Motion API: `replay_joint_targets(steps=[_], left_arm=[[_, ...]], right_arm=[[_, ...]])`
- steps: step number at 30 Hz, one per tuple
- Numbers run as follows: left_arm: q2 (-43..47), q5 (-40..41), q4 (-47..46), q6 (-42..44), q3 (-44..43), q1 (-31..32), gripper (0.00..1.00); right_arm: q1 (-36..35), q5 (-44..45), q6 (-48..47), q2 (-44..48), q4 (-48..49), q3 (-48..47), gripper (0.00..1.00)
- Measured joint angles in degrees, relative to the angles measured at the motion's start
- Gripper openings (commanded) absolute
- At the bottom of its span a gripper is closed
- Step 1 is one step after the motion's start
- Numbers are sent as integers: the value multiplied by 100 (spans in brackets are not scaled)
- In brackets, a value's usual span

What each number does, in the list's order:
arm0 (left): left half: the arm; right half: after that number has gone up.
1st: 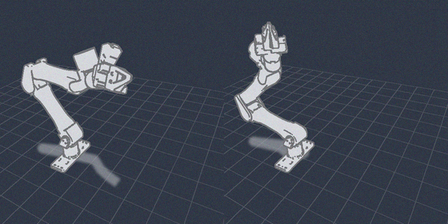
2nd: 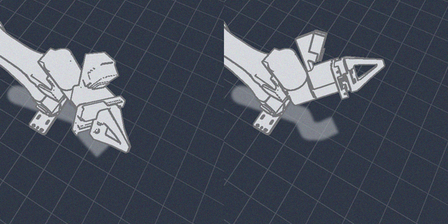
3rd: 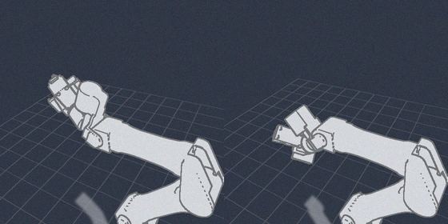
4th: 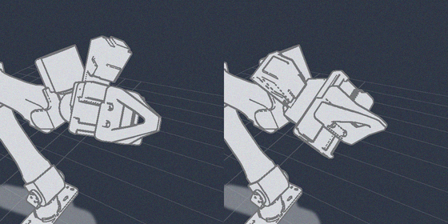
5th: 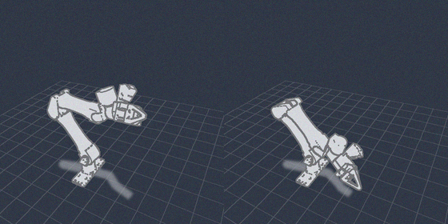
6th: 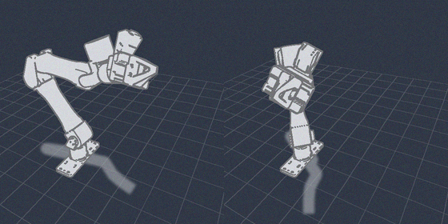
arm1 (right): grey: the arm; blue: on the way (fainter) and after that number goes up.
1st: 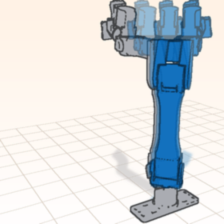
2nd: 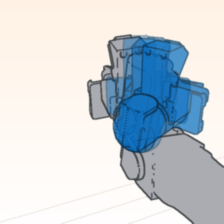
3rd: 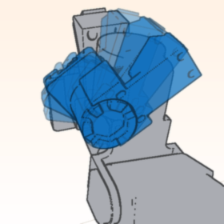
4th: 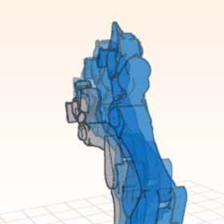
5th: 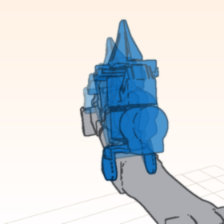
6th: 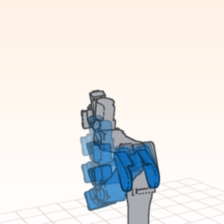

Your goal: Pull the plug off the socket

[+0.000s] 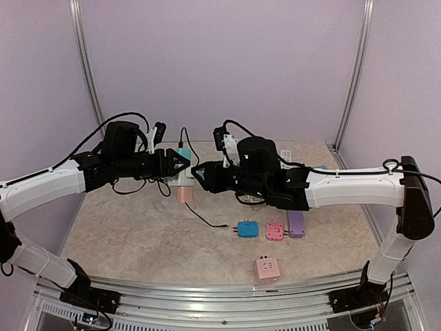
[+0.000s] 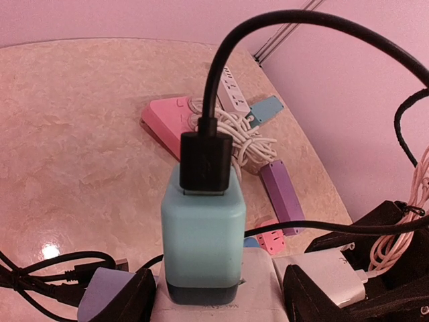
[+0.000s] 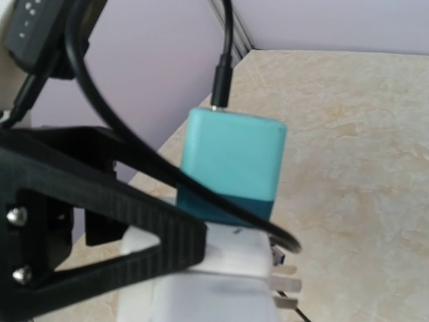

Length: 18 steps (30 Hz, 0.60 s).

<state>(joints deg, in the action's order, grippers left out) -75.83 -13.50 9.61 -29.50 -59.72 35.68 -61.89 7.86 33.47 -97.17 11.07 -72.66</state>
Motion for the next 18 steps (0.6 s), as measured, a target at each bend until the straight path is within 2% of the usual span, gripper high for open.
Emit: replay_joint_targets(steps=[9,18], left_arm=[[0,-20,-4,2,0,-2,25],[2,-162,-39,4,0,0,25]], right_arm=[[-17,55,-74,33,83,66,0],[-409,1067,-350,44,-503,-249,0]])
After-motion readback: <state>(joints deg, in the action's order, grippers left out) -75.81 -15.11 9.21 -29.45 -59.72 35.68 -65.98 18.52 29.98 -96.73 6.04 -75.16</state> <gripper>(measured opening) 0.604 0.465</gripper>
